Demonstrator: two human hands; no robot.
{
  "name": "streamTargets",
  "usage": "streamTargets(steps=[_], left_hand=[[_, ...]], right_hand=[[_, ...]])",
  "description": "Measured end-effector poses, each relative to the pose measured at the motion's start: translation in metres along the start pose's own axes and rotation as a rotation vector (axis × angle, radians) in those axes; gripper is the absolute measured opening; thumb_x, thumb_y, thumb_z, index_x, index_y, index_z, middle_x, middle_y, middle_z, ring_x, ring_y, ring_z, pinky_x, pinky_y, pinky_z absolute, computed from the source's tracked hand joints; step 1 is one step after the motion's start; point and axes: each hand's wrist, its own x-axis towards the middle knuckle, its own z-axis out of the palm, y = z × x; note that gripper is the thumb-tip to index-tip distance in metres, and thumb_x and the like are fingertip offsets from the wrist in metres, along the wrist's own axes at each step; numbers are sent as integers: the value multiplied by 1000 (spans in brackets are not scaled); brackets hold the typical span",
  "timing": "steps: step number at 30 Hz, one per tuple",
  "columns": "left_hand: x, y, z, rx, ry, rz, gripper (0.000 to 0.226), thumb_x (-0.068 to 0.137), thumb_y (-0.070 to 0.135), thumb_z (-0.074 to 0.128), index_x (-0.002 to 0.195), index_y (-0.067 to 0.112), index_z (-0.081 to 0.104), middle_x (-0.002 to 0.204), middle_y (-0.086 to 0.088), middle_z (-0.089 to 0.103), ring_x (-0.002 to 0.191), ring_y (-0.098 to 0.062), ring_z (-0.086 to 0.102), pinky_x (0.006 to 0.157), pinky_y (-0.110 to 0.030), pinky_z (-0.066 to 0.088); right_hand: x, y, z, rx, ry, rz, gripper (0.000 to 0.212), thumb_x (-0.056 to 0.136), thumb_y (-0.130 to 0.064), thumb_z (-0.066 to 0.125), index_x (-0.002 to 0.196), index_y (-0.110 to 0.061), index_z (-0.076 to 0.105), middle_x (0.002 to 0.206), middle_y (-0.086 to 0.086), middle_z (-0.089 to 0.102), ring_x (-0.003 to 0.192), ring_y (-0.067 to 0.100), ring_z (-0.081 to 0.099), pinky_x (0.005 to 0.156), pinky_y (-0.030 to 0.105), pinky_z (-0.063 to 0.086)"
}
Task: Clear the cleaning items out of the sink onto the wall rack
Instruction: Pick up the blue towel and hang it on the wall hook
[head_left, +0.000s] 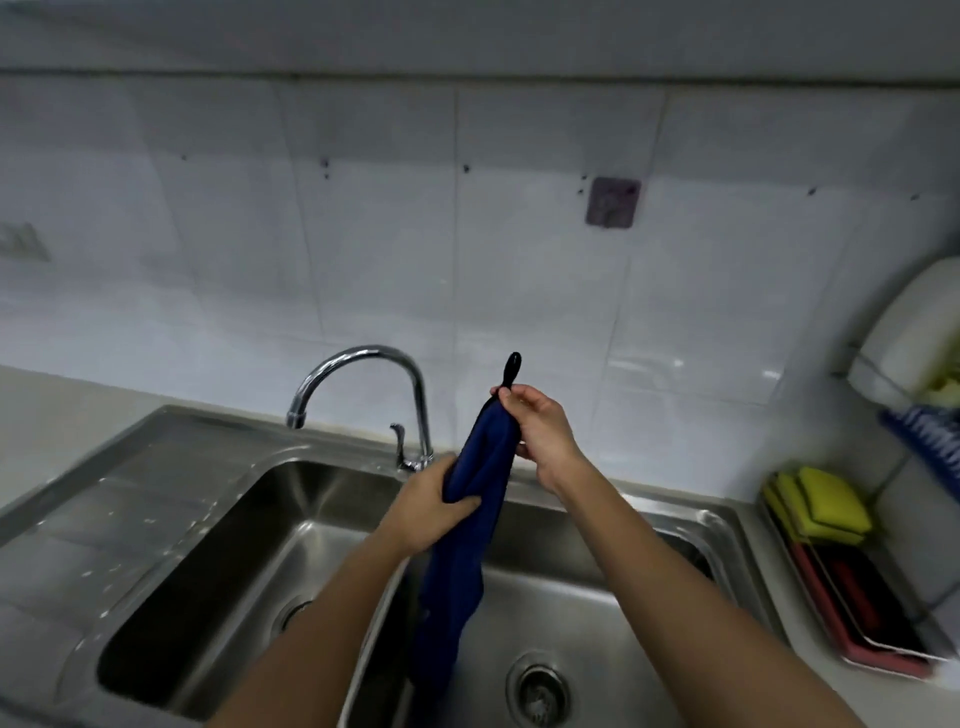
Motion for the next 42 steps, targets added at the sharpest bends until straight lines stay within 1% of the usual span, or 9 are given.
streamTargets(steps=[5,7,13,20,30,34,36,39,42], left_hand=[[40,54,9,-72,5,116,24,85,41,66,99,22,63,95,0,73,88,-18,70,76,-37,58],[59,77,8,-84,44,162,18,88,36,63,90,18,62,87,-5,71,81,-20,68,68,-34,53],[99,131,-3,-111,94,296,15,93,28,59,78,27,60,72,8,62,58,5,57,52,-7,40],[130,144,-7,-90,140,344,18,95,31,56,76,33,59,71,13,62,58,7,58,52,-5,41],[147,131,-13,-55,139,320,13,94,36,55,84,32,61,79,11,66,70,-5,62,60,-10,47],[153,121,-11,-13,131,278,21,94,38,54,93,20,65,83,4,69,75,-13,66,66,-22,52],[155,111,-8,9,115,251,24,93,40,55,97,18,66,87,1,71,80,-17,68,70,-29,55],[151,91,-4,10,84,205,24,91,40,58,99,19,66,89,1,72,82,-15,68,72,-28,55],[149,68,-10,38,118,164,17,90,35,61,92,19,66,88,-1,71,78,-14,66,66,-21,51]], right_hand=[[27,-69,-48,-117,288,-268,22,90,-28,61,103,-12,69,96,1,71,89,20,65,85,34,51],[37,-96,-68,-161,396,-313,23,92,-29,57,103,-14,69,97,0,68,90,19,62,80,30,50],[69,-149,-105,-164,457,-333,30,91,-36,55,90,-9,68,81,1,58,72,14,49,58,22,36],[109,-169,-109,-223,405,-359,18,78,-40,72,83,-24,69,77,-14,63,73,3,55,65,16,43],[144,-159,-103,-213,469,-331,34,82,-35,67,85,-1,70,69,2,56,60,14,46,53,23,36],[151,-147,-102,-220,476,-315,32,84,-38,65,70,-9,67,65,-2,54,59,12,45,56,23,37],[149,-136,-104,-217,464,-318,41,88,-39,60,55,-15,50,59,-6,48,57,10,42,55,22,34],[141,-113,-110,-197,326,-286,38,93,-44,49,69,-15,54,67,-1,54,64,12,48,60,23,37],[124,-85,-123,-233,121,-180,40,93,-49,49,92,-15,68,86,-7,67,76,7,61,61,9,48]])
